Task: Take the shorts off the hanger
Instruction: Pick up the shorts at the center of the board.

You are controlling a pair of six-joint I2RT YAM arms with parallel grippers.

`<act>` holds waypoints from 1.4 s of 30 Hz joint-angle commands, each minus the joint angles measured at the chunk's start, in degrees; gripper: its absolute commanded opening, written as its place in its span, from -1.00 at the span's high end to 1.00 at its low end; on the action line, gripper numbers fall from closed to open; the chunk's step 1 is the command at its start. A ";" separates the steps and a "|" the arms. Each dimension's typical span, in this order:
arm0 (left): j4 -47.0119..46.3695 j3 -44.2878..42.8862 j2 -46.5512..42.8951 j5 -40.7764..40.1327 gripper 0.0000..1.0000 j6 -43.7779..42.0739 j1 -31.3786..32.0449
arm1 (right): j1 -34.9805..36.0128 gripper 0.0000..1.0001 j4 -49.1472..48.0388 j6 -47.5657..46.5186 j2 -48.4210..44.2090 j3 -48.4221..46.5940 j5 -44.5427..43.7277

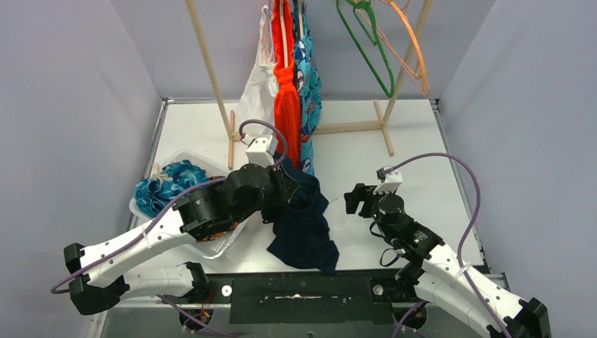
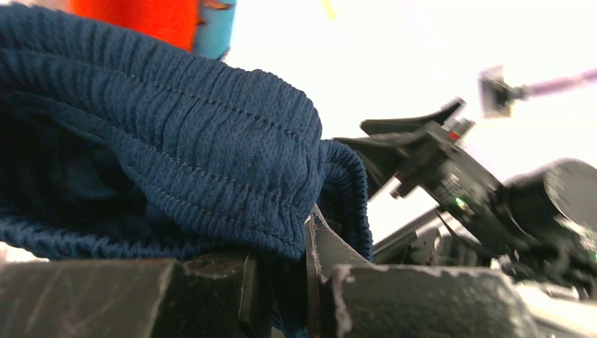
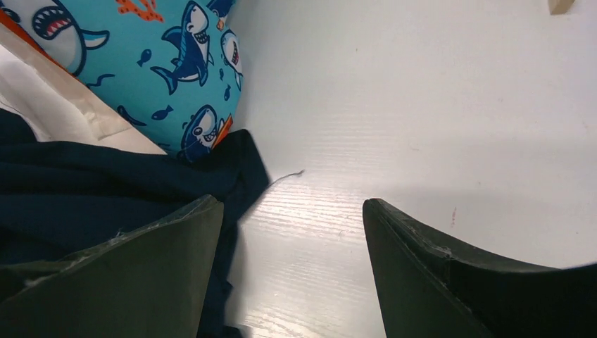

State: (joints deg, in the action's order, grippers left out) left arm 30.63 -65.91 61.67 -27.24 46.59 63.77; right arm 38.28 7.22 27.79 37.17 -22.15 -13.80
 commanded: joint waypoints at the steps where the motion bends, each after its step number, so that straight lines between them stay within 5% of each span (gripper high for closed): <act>1: -1.18 -6.62 3.68 15.60 1.00 -14.90 -0.82 | -0.29 -0.49 -0.27 3.12 4.11 -4.13 -1.71; 6: -3.06 -1.58 11.58 26.86 1.00 -15.47 -0.75 | -0.39 -0.48 5.66 7.73 3.79 -5.35 -12.10; 13: -13.78 7.23 23.97 30.21 1.00 -13.04 -0.31 | -1.40 -0.47 10.21 10.07 0.20 -5.20 -17.04; 21: -4.79 0.87 36.15 15.50 -0.22 -3.97 1.44 | -2.51 -0.47 11.35 11.98 2.53 -5.07 -15.66; 28: -1.62 0.31 39.75 11.01 -0.51 4.29 1.43 | -4.15 -0.47 10.88 11.06 5.30 -5.19 -12.96; 35: 10.50 -3.41 49.95 2.78 -0.45 10.26 5.68 | -5.44 -0.47 10.75 11.05 5.24 -4.65 -11.86; 42: 11.59 -2.68 50.96 -0.91 0.94 13.30 8.98 | -6.89 -0.48 10.47 11.07 4.20 -4.17 -11.25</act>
State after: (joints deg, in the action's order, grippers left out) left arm 37.19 -70.89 108.12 -28.53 55.09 70.76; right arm 32.18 19.79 38.35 42.50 -24.97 -24.51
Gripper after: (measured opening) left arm 0.198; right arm 0.739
